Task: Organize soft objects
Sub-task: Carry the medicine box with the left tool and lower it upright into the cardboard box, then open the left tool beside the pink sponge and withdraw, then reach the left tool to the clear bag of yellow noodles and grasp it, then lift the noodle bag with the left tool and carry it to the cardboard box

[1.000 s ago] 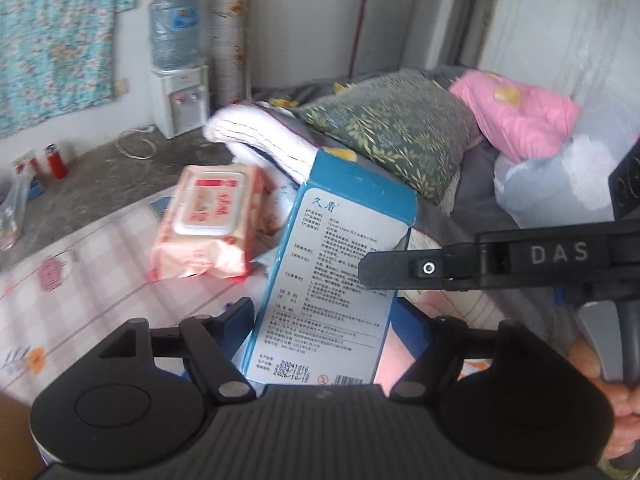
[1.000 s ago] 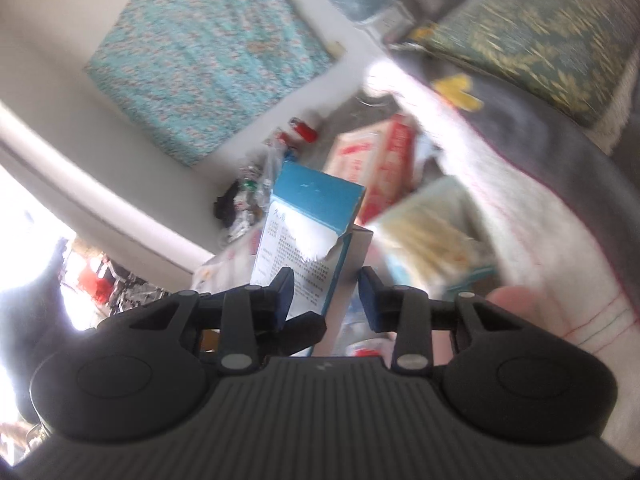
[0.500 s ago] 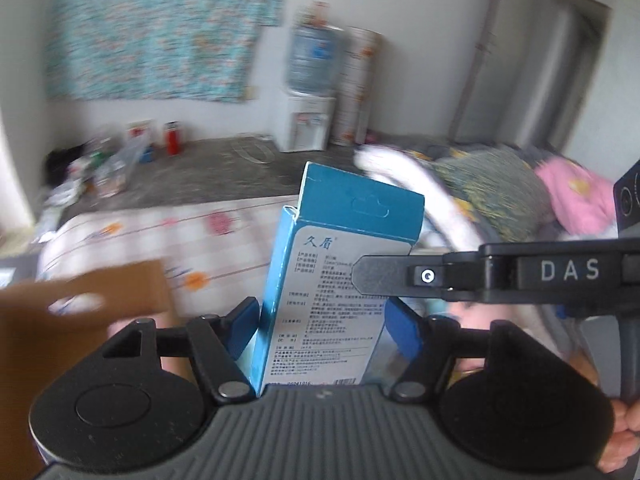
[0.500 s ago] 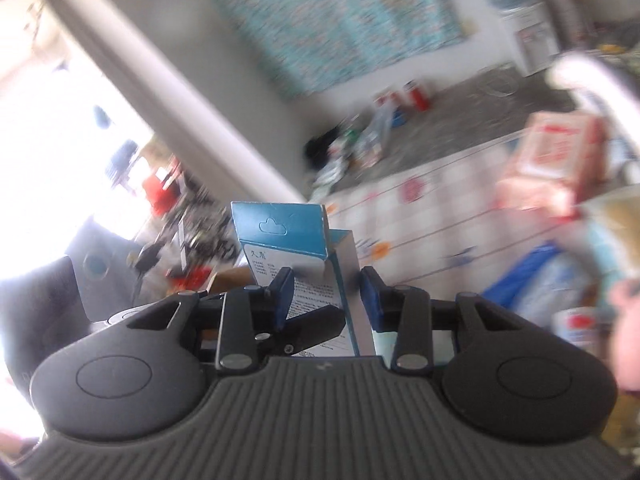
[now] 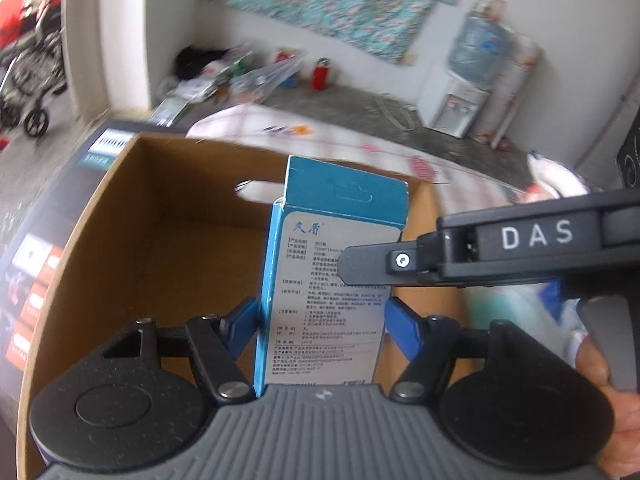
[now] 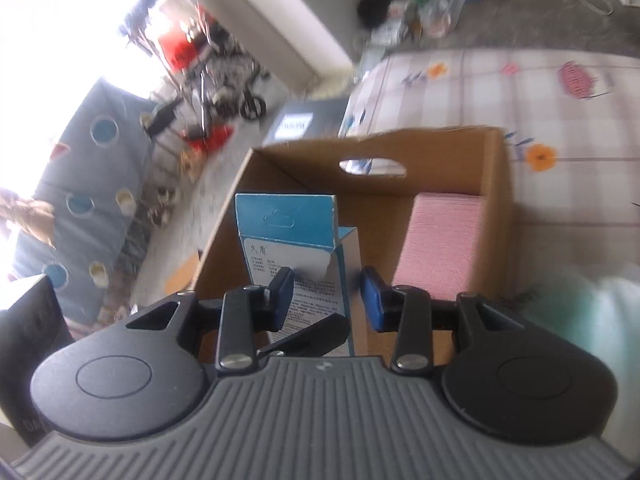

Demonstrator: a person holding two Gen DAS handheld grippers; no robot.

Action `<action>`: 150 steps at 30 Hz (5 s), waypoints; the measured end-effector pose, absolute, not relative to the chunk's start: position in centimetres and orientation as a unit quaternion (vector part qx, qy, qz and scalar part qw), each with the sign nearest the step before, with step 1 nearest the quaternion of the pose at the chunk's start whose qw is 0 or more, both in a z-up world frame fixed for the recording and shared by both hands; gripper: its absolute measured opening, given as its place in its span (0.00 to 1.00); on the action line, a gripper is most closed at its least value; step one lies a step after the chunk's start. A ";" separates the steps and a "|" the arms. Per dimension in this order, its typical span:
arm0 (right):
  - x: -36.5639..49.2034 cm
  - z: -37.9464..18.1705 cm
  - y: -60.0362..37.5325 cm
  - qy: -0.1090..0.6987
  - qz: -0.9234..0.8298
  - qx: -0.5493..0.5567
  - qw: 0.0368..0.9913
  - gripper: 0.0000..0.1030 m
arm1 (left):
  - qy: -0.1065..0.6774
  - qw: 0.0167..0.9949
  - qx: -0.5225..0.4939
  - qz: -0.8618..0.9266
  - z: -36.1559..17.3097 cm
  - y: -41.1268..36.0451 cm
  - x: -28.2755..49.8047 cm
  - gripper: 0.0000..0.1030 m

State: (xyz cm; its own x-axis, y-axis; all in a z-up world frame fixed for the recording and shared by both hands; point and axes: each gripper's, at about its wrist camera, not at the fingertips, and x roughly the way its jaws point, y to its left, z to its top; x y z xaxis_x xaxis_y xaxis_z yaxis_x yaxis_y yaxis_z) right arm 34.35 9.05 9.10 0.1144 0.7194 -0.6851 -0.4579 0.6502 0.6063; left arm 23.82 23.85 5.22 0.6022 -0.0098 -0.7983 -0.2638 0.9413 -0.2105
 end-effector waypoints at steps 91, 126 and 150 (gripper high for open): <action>26.9 5.3 -36.8 0.399 0.123 0.285 0.863 0.45 | 0.401 0.902 -0.016 -0.159 7.3 -3.7 25.5 1.00; 48.4 -7.7 -39.4 0.528 0.104 0.319 0.780 0.63 | 0.527 0.815 -0.190 -0.150 -3.5 -15.1 42.5 0.41; 47.5 -8.6 -38.4 0.493 0.168 0.393 0.758 0.44 | 0.520 0.827 -0.168 -0.127 -3.3 -14.4 42.0 0.31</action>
State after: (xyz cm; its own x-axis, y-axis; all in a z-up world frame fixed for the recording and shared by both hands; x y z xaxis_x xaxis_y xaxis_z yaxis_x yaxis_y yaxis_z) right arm 47.45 -38.42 -8.62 0.4582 0.6413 -0.6155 0.1324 0.6355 0.7607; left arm 42.04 -14.41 -3.31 0.4262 -0.3850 -0.8186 0.0345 0.9112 -0.4106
